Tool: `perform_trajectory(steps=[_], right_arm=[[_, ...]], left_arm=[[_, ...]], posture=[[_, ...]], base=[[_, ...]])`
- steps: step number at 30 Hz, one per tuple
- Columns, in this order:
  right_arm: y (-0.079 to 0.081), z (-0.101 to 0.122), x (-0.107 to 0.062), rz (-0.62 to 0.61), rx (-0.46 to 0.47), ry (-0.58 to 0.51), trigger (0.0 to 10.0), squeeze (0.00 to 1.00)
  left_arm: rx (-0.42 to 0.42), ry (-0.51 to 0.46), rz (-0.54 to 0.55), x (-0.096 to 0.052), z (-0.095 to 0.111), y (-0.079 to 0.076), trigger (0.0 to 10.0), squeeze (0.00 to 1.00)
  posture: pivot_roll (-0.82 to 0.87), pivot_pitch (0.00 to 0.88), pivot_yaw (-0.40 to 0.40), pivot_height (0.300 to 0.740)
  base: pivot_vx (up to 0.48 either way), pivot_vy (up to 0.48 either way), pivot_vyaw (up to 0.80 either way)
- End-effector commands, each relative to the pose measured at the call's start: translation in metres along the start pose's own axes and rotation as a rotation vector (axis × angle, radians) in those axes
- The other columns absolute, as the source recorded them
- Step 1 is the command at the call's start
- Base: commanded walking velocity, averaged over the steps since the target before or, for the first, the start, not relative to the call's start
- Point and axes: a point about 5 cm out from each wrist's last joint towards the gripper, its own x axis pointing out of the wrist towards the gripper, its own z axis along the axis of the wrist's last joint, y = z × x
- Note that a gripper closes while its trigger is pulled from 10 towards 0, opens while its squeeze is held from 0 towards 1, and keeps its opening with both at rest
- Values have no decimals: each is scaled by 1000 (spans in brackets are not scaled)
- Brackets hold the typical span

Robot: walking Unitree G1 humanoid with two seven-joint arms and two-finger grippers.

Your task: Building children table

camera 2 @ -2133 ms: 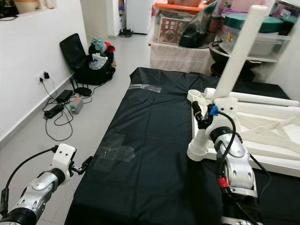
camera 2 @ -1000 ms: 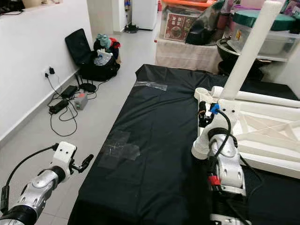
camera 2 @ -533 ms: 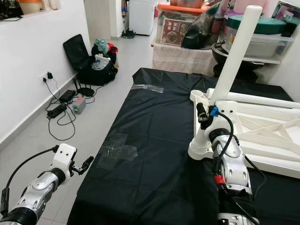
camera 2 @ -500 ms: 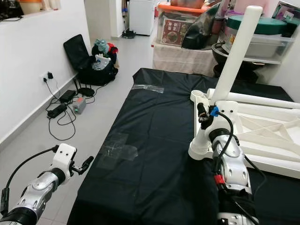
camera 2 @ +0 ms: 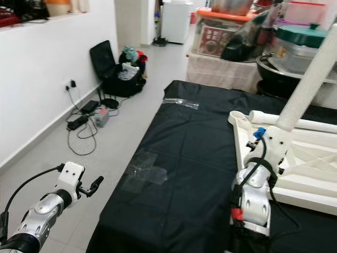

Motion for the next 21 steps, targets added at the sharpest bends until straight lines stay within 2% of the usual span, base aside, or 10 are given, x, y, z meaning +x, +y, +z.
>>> perform_trajectory(steps=[1, 2, 4, 5, 8, 15, 16, 19, 20, 21], right_arm=[[3, -4, -1, 41, -1, 10, 10000, 894], [6, 3, 6, 95, -1, -12, 10000, 98], [7, 8, 10, 124, -3, -24, 10000, 98], [7, 16, 15, 145, -2, -46, 10000, 0], [22, 42, 23, 383, 72, -146, 10000, 0], [36, 41, 17, 723, -18, -150, 10000, 0], [37, 39, 16, 753, -51, -145, 4510, 0], [39, 32, 17, 753, -58, -93, 4510, 0], [41, 27, 15, 769, -69, -77, 0, 0], [43, 22, 12, 790, -80, -60, 0, 0]], left_arm=[[6, 15, -7, 0, -3, -2, 10000, 0], [4, 15, -3, -1, -4, -1, 10000, 0], [3, 15, -1, -1, -4, 0, 10000, 0], [2, 16, -1, -1, -4, -1, 10000, 0], [1, 15, -4, -2, -5, -2, 10000, 0], [4, 12, -1, -1, -4, 0, 10000, 0], [4, 12, 0, -1, -3, 0, 10000, 0], [5, 14, 2, -2, -4, 0, 10000, 0], [5, 14, 1, -2, -5, 0, 10000, 0], [5, 15, -1, -2, -5, -1, 10000, 0]], posture=[[35, 0, -54, 740], [36, 0, -58, 740], [36, 0, -58, 740], [35, 0, -57, 740], [36, 0, -59, 740], [42, 0, -62, 740], [42, 0, -62, 740], [44, 0, -64, 740], [47, 0, -63, 740], [47, 0, -63, 740]], base=[[0, 0, 0], [0, 0, 0], [0, 0, 0], [0, 0, 0], [0, 0, 0], [0, 0, 0], [0, 0, 0], [0, 0, 0], [0, 0, 0], [0, 0, 0]])
